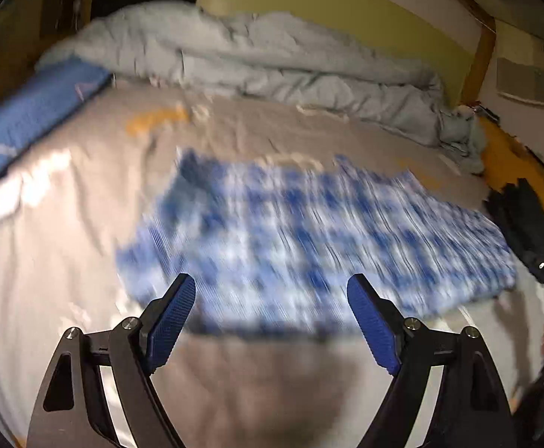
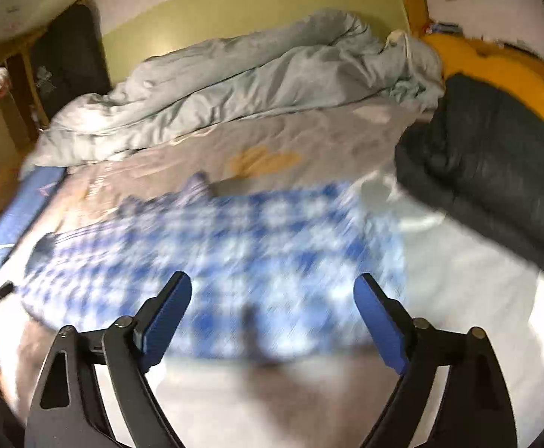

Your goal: Fold large clothes

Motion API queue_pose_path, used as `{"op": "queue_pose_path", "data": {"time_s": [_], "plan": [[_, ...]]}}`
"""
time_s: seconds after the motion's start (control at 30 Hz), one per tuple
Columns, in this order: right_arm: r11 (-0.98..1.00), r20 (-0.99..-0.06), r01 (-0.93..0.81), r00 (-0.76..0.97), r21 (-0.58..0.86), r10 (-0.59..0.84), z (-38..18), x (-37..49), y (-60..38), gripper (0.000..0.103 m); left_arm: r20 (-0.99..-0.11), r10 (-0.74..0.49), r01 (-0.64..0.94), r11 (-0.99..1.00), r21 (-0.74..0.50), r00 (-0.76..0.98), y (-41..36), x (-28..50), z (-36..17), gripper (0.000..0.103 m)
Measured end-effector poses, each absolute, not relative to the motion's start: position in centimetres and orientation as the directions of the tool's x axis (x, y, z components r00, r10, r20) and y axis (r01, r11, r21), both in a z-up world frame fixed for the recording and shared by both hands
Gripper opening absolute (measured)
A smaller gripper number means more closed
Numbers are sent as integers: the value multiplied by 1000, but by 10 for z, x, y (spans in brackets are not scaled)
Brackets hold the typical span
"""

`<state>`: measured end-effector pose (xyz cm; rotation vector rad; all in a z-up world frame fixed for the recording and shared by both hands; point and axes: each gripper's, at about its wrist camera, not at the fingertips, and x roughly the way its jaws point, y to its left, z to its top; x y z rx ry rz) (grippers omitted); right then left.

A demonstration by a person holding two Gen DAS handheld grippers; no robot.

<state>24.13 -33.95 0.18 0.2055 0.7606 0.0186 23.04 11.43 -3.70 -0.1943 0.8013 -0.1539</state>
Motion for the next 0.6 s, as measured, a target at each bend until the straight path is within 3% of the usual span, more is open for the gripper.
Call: {"op": "queue_pose_path", "data": {"time_s": [0.27, 0.33, 0.43, 0.6], "plan": [[951, -716, 117, 685, 287, 132, -35, 218, -350, 92, -702, -228, 63, 965, -253, 674, 109, 217, -58, 85], [926, -728, 209, 680, 315, 94, -44, 223, -372, 92, -702, -209, 15, 962, -271, 681, 123, 222, -63, 85], [885, -737, 341, 675, 318, 5, -53, 227, -403, 92, -709, -86, -128, 961, -244, 700, 156, 228, -68, 85], [870, -743, 343, 668, 354, 40, -61, 242, -427, 92, -706, -118, -196, 917, -347, 698, 201, 244, -86, 85]]}}
